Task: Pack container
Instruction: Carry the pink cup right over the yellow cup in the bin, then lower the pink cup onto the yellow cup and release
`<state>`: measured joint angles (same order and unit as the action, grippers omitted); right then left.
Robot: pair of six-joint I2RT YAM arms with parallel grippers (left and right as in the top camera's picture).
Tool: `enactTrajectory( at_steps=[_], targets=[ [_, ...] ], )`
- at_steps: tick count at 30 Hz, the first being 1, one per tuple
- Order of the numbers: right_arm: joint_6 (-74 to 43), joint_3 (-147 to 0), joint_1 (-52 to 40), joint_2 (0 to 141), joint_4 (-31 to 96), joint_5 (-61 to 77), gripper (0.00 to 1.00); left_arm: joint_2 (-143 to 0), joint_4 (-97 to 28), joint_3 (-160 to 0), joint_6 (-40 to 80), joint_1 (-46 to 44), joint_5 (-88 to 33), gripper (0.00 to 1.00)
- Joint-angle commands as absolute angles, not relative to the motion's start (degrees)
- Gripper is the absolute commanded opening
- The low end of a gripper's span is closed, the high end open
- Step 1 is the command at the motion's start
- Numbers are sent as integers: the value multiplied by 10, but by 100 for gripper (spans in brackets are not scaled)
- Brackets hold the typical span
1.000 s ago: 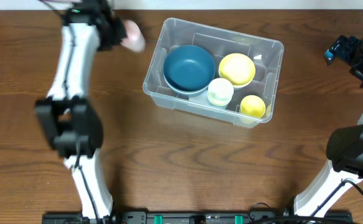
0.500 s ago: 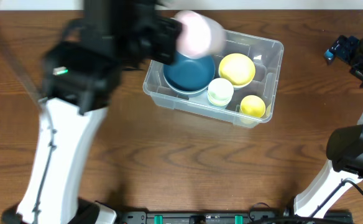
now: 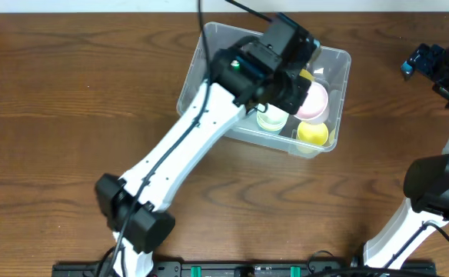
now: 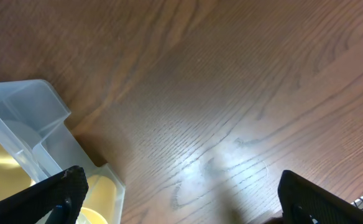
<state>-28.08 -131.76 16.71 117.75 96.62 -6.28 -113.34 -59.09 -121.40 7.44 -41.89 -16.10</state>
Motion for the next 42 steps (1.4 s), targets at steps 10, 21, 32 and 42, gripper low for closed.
enactTrajectory(
  at_steps=[10, 21, 32, 42],
  targets=[
    [-287, -1317, 169, 1181, 967, -71, 99, -1200, -575, -1216, 69, -436, -153, 6],
    [-287, -1317, 169, 1181, 967, -71, 99, -1228, -546, -1214, 74, -438, -132, 5],
    [-287, -1317, 169, 1181, 967, -71, 99, -1244, -548, -1212, 73, -439, -132, 6],
    [-287, -1317, 169, 1181, 967, -71, 99, -1244, -554, -1198, 73, -446, -132, 6]
  ],
)
